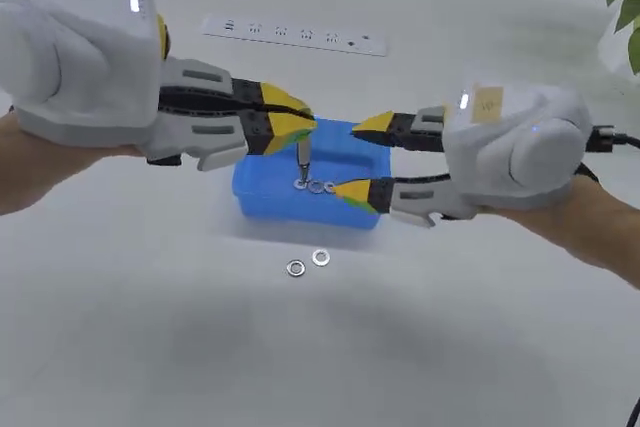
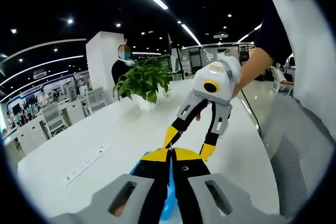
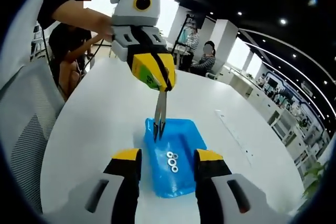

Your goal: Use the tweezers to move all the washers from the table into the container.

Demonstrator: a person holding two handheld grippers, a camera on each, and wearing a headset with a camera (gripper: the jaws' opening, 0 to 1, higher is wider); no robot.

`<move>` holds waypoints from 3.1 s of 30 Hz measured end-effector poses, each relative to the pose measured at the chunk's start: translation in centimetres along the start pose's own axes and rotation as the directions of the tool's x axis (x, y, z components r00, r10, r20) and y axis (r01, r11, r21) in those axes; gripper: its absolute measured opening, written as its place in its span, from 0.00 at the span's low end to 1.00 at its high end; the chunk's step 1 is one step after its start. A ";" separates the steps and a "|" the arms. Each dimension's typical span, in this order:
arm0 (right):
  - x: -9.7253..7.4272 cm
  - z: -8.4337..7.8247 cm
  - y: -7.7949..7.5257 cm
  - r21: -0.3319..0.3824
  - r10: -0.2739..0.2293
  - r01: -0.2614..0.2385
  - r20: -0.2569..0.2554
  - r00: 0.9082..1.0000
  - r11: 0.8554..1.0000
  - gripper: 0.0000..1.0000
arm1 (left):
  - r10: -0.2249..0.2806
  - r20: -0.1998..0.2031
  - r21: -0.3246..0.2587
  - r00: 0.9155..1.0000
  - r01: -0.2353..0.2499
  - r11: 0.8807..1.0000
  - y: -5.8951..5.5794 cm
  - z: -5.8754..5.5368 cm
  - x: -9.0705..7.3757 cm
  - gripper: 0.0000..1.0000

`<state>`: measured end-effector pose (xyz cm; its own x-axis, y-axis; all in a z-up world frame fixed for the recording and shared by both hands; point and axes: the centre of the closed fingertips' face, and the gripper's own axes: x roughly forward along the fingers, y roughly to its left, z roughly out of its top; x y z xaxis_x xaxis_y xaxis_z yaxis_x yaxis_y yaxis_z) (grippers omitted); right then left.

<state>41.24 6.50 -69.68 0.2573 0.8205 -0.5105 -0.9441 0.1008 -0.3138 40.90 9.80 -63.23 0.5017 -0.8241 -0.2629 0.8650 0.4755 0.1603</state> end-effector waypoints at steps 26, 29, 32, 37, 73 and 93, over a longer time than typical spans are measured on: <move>-6.6 -6.0 5.3 0.302 -0.118 0.123 -0.033 0.992 0.945 0.90 | 0.024 -0.013 -0.065 1.000 -0.025 0.998 -6.0 -3.3 -0.9 0.05; -6.7 -6.2 6.2 0.306 -0.101 0.108 -0.037 0.994 0.946 0.97 | 0.005 -0.035 -0.045 0.999 -0.007 0.999 -6.7 -3.9 -0.5 0.05; -6.6 -6.0 7.0 0.297 -0.084 0.092 -0.039 0.996 0.950 1.00 | -0.003 -0.034 -0.042 0.999 0.001 0.999 -7.0 -3.9 -0.4 0.05; -6.0 -5.6 7.9 0.281 -0.051 0.058 -0.032 0.998 0.958 1.00 | -0.005 -0.016 -0.047 1.000 0.004 0.999 -7.0 -3.7 -0.4 0.05; -1.5 -4.0 9.3 0.350 0.131 -0.135 0.035 0.991 0.927 0.77 | -0.144 -0.120 -0.126 0.982 0.128 0.984 -6.8 -5.5 1.1 0.05; 4.3 -1.9 8.8 0.294 0.308 -0.315 0.071 0.949 0.902 0.31 | -0.181 -0.140 -0.147 0.973 0.161 0.976 -7.5 -5.7 0.6 0.05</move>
<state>34.42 9.90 -76.16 -0.0615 0.8493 -0.5243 -0.9935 -0.0019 0.1134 34.77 7.49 -69.96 0.3324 -0.8452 -0.4186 0.9259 0.3769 -0.0257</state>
